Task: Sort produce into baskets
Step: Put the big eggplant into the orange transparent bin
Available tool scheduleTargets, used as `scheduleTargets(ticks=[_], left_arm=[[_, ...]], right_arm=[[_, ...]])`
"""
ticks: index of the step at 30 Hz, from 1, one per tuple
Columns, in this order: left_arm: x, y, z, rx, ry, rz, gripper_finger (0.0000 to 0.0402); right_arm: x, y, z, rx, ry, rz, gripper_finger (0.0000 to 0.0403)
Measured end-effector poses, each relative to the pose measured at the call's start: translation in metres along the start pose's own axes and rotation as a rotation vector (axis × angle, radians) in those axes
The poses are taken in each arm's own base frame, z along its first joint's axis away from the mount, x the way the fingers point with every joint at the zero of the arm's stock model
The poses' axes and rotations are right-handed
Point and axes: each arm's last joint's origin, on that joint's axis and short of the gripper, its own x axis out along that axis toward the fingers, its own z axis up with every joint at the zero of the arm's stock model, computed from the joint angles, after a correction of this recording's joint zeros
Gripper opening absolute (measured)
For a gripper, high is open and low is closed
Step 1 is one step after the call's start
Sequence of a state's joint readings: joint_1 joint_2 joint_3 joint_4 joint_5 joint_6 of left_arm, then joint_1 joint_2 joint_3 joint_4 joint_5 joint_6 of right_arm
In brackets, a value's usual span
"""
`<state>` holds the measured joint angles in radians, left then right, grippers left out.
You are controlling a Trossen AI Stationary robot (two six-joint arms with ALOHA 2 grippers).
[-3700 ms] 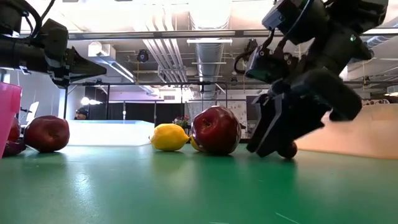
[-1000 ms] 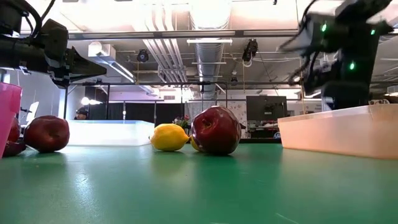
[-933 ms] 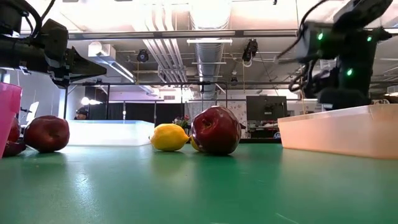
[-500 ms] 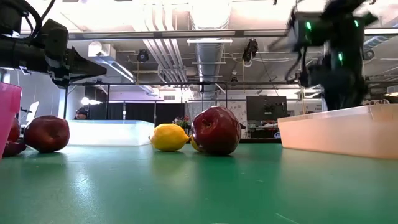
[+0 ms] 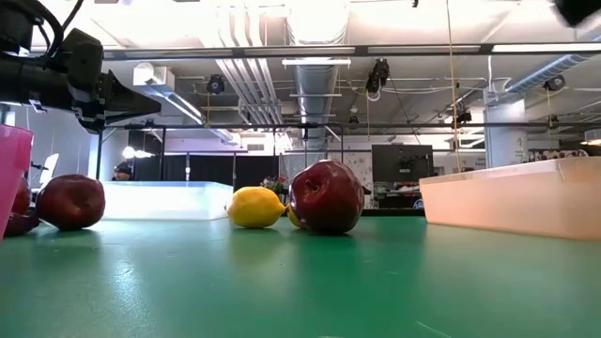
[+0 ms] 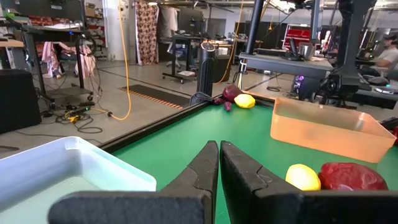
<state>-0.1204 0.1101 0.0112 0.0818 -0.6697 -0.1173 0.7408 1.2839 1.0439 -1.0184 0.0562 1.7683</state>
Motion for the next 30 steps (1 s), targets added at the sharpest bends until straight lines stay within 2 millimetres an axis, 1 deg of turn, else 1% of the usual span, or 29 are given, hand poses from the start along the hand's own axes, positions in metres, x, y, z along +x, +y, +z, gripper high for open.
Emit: scheduleTargets(ticks=[4, 6, 8, 13, 19, 22, 25, 30], left_arm=[[0.000, 0.000, 0.000, 0.000, 0.000, -0.001, 0.0001], [0.000, 0.000, 0.000, 0.000, 0.000, 0.000, 0.0001], [0.000, 0.000, 0.000, 0.000, 0.000, 0.000, 0.0001], [0.000, 0.000, 0.000, 0.000, 0.000, 0.000, 0.0001], [0.000, 0.000, 0.000, 0.000, 0.000, 0.000, 0.0001], [0.000, 0.000, 0.000, 0.000, 0.000, 0.000, 0.0001], [0.000, 0.000, 0.000, 0.000, 0.000, 0.000, 0.0001], [0.000, 0.000, 0.000, 0.000, 0.000, 0.000, 0.0001]], right_arm=[[0.023, 0.009, -0.031, 0.083, 0.137, -0.015, 0.0242], [0.033, 0.013, -0.042, 0.103, 0.161, -0.056, 0.0246], [0.043, 0.015, -0.049, 0.108, 0.194, -0.112, 0.0252], [0.066, 0.017, -0.054, 0.096, 0.256, -0.228, 0.0269], [0.083, 0.013, -0.058, 0.105, 0.328, -0.345, 0.0282], [0.088, 0.013, -0.058, 0.090, 0.332, -0.349, 0.0279], [0.093, 0.015, -0.059, 0.054, 0.349, -0.311, 0.0269], [0.103, 0.010, -0.058, 0.086, 0.352, -0.288, 0.0248]])
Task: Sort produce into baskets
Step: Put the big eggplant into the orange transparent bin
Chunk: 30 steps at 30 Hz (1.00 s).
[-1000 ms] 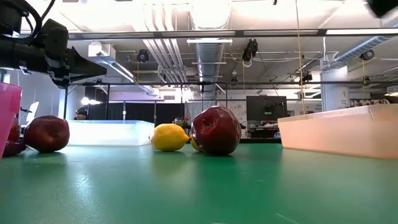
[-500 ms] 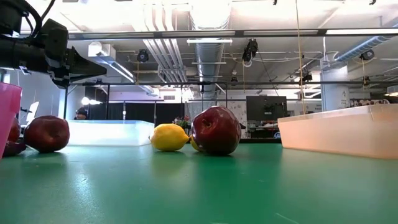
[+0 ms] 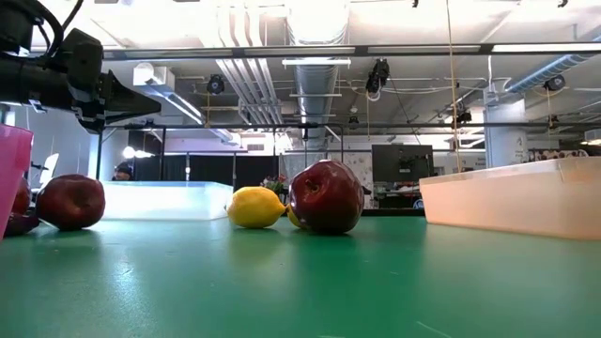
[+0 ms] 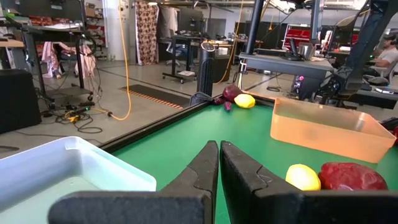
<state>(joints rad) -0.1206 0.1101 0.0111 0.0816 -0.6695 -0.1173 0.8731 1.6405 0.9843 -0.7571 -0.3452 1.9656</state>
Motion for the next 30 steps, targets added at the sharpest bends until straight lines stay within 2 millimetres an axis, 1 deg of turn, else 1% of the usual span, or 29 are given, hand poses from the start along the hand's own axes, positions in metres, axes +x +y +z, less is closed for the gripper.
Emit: scheduleTargets(ticks=[4, 7, 13, 15, 17, 20, 22, 24, 26, 28, 30], left_arm=[[0.000, 0.000, 0.000, 0.000, 0.000, 0.000, 0.0001], [0.000, 0.000, 0.000, 0.000, 0.000, 0.000, 0.0001], [0.000, 0.000, 0.000, 0.000, 0.000, 0.000, 0.0001], [0.000, 0.000, 0.000, 0.000, 0.000, 0.000, 0.0001], [0.000, 0.000, 0.000, 0.000, 0.000, 0.000, 0.0001], [0.000, 0.000, 0.000, 0.000, 0.000, 0.000, 0.0001], [0.000, 0.000, 0.000, 0.000, 0.000, 0.000, 0.0001], [0.000, 0.000, 0.000, 0.000, 0.000, 0.000, 0.0001], [0.000, 0.000, 0.000, 0.000, 0.000, 0.000, 0.0001], [0.000, 0.000, 0.000, 0.000, 0.000, 0.000, 0.0001], [0.000, 0.000, 0.000, 0.000, 0.000, 0.000, 0.0001]], right_arm=[[0.003, -0.002, 0.002, -0.002, -0.007, -0.004, 0.0225], [0.002, -0.002, 0.002, -0.011, -0.006, -0.001, 0.0202], [-0.014, 0.008, -0.004, -0.068, 0.010, 0.066, 0.0143], [-0.028, 0.012, -0.005, -0.094, 0.022, 0.115, 0.0131], [-0.045, 0.016, -0.003, -0.122, -0.002, 0.174, 0.0130], [-0.075, 0.014, 0.005, -0.151, -0.103, 0.228, 0.0144], [-0.098, 0.010, 0.013, -0.185, -0.186, 0.243, 0.0152], [-0.120, -0.001, 0.024, -0.220, -0.311, 0.219, 0.0154], [-0.135, -0.015, 0.039, -0.215, -0.466, 0.161, 0.0152], [-0.147, -0.030, 0.056, -0.150, -0.590, 0.110, 0.0146], [-0.153, -0.046, 0.076, -0.052, -0.622, 0.061, 0.0142]])
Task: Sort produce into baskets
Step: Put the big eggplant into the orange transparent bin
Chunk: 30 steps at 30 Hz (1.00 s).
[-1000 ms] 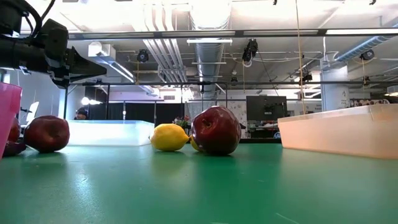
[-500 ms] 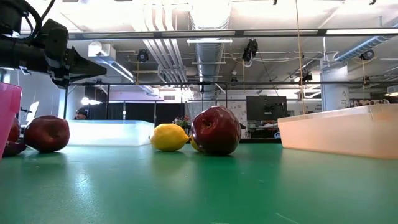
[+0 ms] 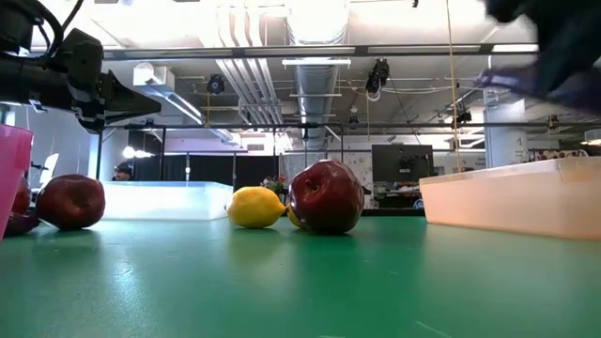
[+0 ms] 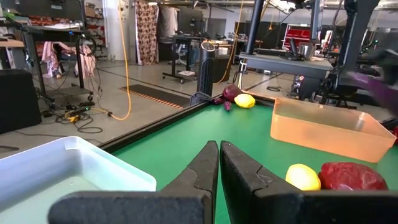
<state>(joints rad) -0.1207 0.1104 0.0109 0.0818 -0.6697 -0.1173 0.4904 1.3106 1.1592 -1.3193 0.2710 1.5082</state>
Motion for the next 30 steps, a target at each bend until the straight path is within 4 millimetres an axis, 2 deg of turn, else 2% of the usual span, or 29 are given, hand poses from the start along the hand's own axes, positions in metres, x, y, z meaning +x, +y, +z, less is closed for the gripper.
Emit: scheduleTargets(ticks=[6, 10, 13, 21, 30], left_arm=[[0.000, 0.000, 0.000, 0.000, 0.000, 0.000, 0.0001], [0.000, 0.000, 0.000, 0.000, 0.000, 0.000, 0.0001], [0.000, 0.000, 0.000, 0.000, 0.000, 0.000, 0.0001], [0.000, 0.000, 0.000, 0.000, 0.000, 0.000, 0.0001], [0.000, 0.000, 0.000, 0.000, -0.001, 0.000, 0.0001]], right_arm=[[0.047, -0.044, 0.039, 0.115, 0.134, -0.202, 0.0149], [0.080, -0.069, 0.048, 0.129, 0.284, -0.301, 0.0155], [0.096, -0.080, 0.049, 0.120, 0.364, -0.317, 0.0155], [0.106, -0.086, 0.049, 0.059, 0.384, -0.309, 0.0165], [0.115, -0.099, 0.058, 0.099, 0.343, -0.360, 0.0226]])
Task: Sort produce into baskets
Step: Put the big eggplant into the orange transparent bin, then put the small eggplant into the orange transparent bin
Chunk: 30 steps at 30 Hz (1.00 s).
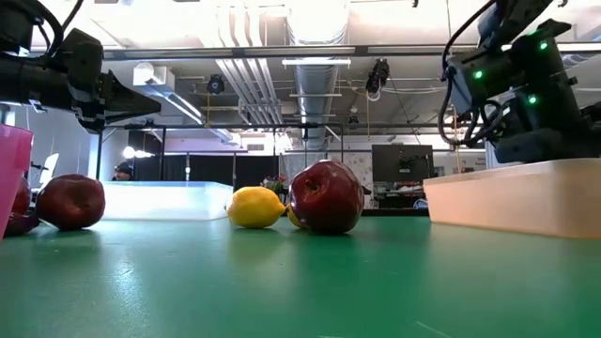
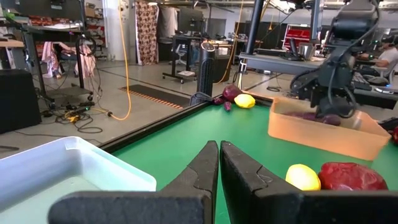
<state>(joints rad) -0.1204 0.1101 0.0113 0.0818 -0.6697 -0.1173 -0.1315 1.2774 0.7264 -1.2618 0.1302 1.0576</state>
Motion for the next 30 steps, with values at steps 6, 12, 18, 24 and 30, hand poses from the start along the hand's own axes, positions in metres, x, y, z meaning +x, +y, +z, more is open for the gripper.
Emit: scheduleTargets(ticks=[6, 12, 18, 24, 30], left_arm=[[0.000, 0.000, 0.000, 0.000, 0.000, 0.000, 0.0001], [0.000, 0.000, 0.000, 0.000, 0.000, 0.000, 0.0001], [0.000, 0.000, 0.000, 0.000, 0.000, 0.000, 0.0001], [0.000, 0.000, 0.000, 0.000, 0.000, 0.000, 0.0001], [0.000, 0.000, 0.000, 0.000, 0.000, 0.000, 0.0001]], right_arm=[[-0.015, -0.004, 0.014, -0.031, 0.011, 0.038, 0.0255], [-0.077, -0.011, 0.039, -0.064, -0.108, 0.142, 0.0261], [-0.109, -0.030, 0.094, 0.004, -0.270, 0.145, 0.0234], [-0.076, -0.032, 0.169, -0.049, -0.222, 0.128, 0.0206], [-0.018, -0.050, 0.231, -0.017, -0.040, 0.146, 0.0216]])
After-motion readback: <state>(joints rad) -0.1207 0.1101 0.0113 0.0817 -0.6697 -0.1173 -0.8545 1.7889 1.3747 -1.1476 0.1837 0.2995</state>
